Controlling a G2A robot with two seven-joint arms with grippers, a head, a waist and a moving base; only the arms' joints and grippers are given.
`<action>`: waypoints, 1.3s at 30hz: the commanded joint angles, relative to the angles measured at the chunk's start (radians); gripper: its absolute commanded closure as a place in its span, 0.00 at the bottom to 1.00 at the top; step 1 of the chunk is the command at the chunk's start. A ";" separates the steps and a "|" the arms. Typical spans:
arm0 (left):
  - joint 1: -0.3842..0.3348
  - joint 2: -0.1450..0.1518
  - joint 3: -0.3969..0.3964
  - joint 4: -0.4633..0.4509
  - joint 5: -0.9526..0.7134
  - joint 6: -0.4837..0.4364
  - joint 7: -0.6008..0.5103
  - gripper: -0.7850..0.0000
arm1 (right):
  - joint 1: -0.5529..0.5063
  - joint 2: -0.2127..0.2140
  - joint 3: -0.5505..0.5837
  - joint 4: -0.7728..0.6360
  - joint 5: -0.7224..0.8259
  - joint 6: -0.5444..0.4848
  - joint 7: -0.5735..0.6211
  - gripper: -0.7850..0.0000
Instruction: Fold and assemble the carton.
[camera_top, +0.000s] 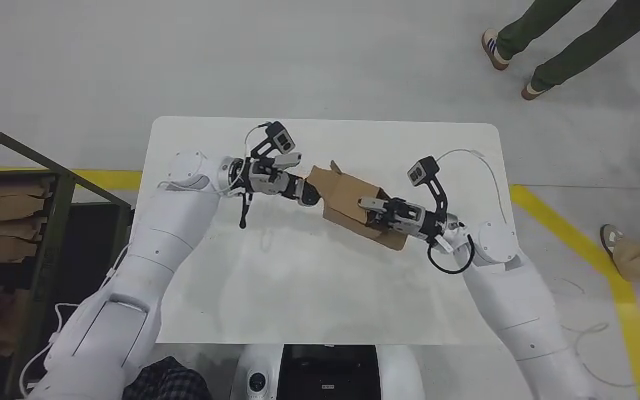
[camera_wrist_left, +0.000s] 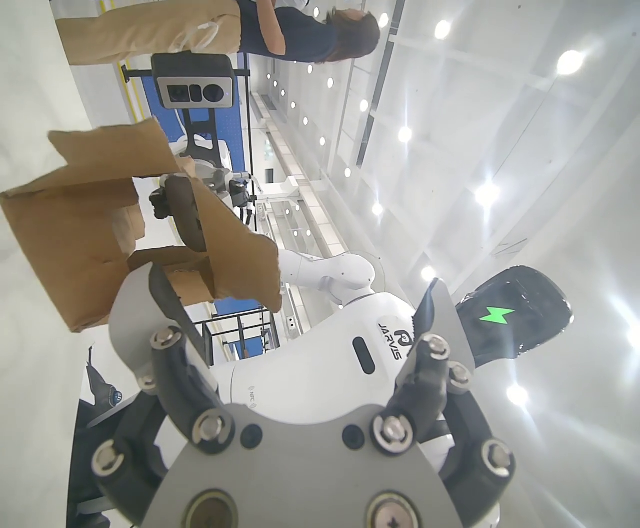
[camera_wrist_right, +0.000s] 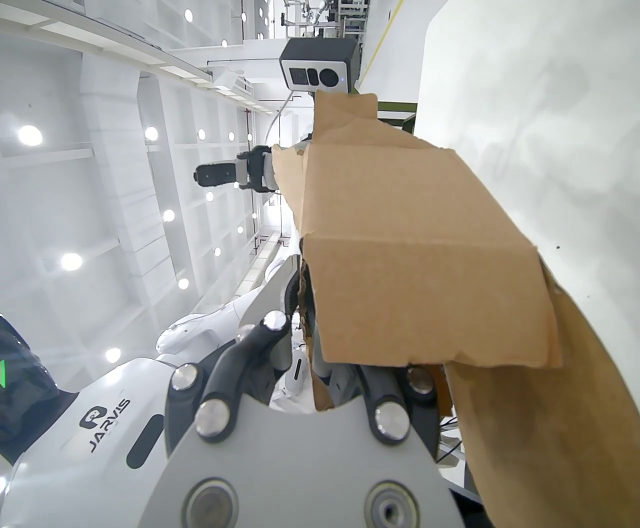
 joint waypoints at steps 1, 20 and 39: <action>0.005 0.004 -0.012 0.005 -0.002 0.001 0.000 0.00 | 0.001 0.001 0.000 0.000 0.003 0.003 0.020 1.00; 0.046 0.024 -0.068 0.004 0.009 0.014 0.000 0.00 | -0.047 0.012 -0.042 -0.041 -0.013 0.000 0.171 1.00; 0.075 0.052 0.030 -0.079 0.040 0.063 0.000 0.00 | -0.087 0.024 -0.039 -0.076 -0.029 0.012 0.132 1.00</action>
